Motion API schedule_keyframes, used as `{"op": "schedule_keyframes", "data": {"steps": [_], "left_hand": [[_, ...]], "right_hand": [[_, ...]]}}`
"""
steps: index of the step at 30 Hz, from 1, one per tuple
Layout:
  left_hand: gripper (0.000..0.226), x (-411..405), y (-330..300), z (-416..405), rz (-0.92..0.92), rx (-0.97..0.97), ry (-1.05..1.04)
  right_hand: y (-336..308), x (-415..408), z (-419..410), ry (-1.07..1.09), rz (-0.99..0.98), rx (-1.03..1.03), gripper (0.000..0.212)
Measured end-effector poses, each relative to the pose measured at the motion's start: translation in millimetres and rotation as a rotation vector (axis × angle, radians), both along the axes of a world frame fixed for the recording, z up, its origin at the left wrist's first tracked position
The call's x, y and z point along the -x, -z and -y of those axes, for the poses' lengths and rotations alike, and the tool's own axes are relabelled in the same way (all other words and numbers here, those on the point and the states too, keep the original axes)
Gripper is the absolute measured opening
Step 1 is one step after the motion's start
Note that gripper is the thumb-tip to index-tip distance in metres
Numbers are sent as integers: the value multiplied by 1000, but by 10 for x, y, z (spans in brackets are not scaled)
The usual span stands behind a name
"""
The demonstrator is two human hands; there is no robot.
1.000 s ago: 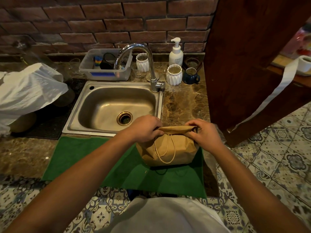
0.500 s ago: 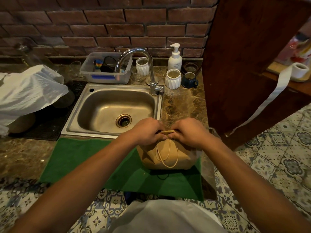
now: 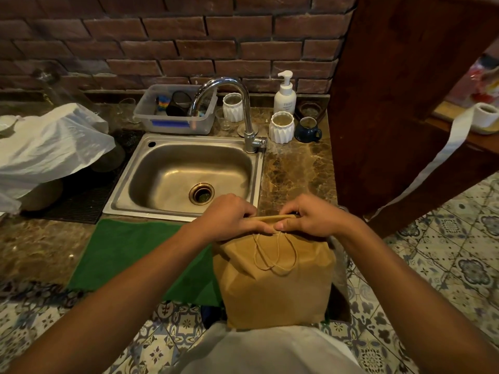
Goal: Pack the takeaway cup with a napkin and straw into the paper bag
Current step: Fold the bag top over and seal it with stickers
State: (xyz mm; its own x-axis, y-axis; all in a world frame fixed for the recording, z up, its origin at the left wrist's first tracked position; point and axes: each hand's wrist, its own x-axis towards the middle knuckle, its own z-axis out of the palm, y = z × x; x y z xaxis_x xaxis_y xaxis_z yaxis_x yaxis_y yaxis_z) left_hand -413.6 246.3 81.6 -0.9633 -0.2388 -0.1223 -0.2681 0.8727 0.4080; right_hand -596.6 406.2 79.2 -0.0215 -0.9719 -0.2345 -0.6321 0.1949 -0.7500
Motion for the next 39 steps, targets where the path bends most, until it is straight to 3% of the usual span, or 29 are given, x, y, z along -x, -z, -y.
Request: {"op": "schedule_keyframes", "data": {"steps": [3, 5, 13, 16, 20, 23, 27, 39], "left_hand": [[45, -13, -9, 23, 62, -296, 44], [24, -50, -9, 28, 77, -381, 108], [29, -90, 102, 27, 7, -496, 69], [27, -126, 130, 53, 50, -491, 22], [29, -51, 110, 40, 151, -330, 44], [32, 5, 113, 7, 116, -269, 36], [31, 32, 119, -16, 77, -343, -17], [32, 55, 156, 45, 43, -418, -61]], "right_hand": [[14, 37, -47, 22, 23, -26, 14], [29, 68, -78, 35, 39, -39, 8], [67, 147, -95, 179, 70, -37, 17], [121, 168, -113, 211, 69, -13, 15], [176, 115, -106, 206, 43, 64, 15], [211, 114, -104, 232, 45, 89, 17], [233, 166, -112, 312, 55, 69, 11], [347, 251, -200, 534, 146, 157, 24]]}}
